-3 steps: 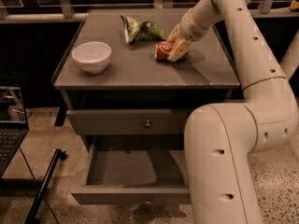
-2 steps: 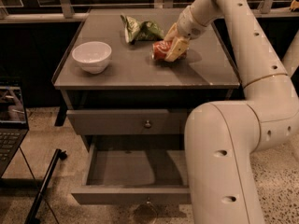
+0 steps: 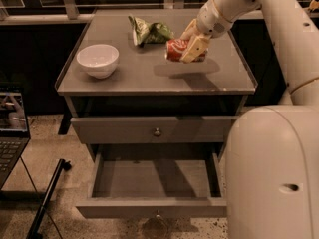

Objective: Place coke can into middle drawer

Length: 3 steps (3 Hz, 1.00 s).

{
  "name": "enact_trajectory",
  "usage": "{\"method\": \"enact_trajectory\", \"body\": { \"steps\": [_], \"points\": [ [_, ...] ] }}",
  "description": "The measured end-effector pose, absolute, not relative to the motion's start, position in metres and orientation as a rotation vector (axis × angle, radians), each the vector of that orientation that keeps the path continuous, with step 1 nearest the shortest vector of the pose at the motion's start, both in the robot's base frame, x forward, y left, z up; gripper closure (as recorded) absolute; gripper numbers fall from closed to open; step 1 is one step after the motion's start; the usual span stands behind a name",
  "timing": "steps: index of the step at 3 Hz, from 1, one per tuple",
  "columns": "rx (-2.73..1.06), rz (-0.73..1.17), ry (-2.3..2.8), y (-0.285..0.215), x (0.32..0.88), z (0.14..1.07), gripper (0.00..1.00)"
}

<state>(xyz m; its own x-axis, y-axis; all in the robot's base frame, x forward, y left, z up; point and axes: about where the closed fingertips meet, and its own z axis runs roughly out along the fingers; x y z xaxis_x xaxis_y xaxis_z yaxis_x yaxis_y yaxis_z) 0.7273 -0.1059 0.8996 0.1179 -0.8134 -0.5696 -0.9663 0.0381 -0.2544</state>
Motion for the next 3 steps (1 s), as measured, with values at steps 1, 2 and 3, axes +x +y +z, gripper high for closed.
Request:
{"method": "enact_trajectory", "body": {
  "steps": [1, 2, 3],
  "points": [
    [-1.708, 0.283, 1.675, -0.115, 0.696, 0.944, 1.0],
    [-1.624, 0.265, 1.572, -0.117, 0.661, 0.97, 1.0],
    [-1.626, 0.31, 1.596, -0.111, 0.65, 0.942, 1.0]
  ]
}}
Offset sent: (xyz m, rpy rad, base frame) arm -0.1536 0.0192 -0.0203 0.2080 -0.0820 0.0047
